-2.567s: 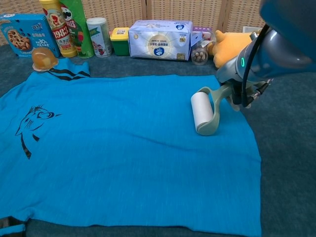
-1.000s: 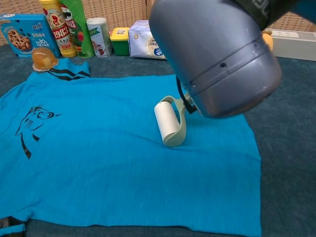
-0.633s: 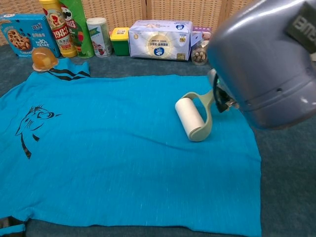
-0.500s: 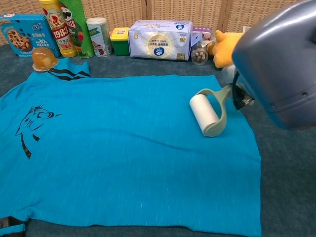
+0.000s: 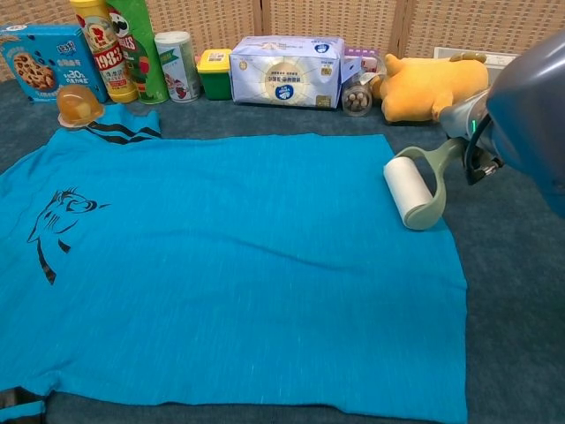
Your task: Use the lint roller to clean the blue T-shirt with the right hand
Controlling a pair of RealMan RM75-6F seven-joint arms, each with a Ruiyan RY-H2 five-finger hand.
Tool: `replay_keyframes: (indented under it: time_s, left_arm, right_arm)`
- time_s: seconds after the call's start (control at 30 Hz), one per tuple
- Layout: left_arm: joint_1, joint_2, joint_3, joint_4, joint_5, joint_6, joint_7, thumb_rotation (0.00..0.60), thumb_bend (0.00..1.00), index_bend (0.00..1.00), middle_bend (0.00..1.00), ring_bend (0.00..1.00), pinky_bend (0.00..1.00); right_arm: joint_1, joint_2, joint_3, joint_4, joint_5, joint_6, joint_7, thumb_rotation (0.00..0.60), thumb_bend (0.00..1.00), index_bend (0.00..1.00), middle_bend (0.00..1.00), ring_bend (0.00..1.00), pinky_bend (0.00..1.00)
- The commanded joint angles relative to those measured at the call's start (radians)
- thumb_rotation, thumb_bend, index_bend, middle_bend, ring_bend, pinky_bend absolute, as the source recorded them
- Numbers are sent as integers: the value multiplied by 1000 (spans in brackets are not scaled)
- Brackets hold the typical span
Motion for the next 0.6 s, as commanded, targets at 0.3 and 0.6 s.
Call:
replay_keyframes:
  time_s: [0.3,0.6]
  left_arm:
    - [6,12,6,18,24,12,-49,600,82,0,0,0,5]
    - [10,24,10,39,47,22,-103,600,82,0,0,0,5]
  right_arm:
    - [69,-125,69,-21,-23,105,-70,600,1000,587,713,685,1000]
    - [120,-217,125,18,-28,142,-120,600,1000,586,713,685,1000]
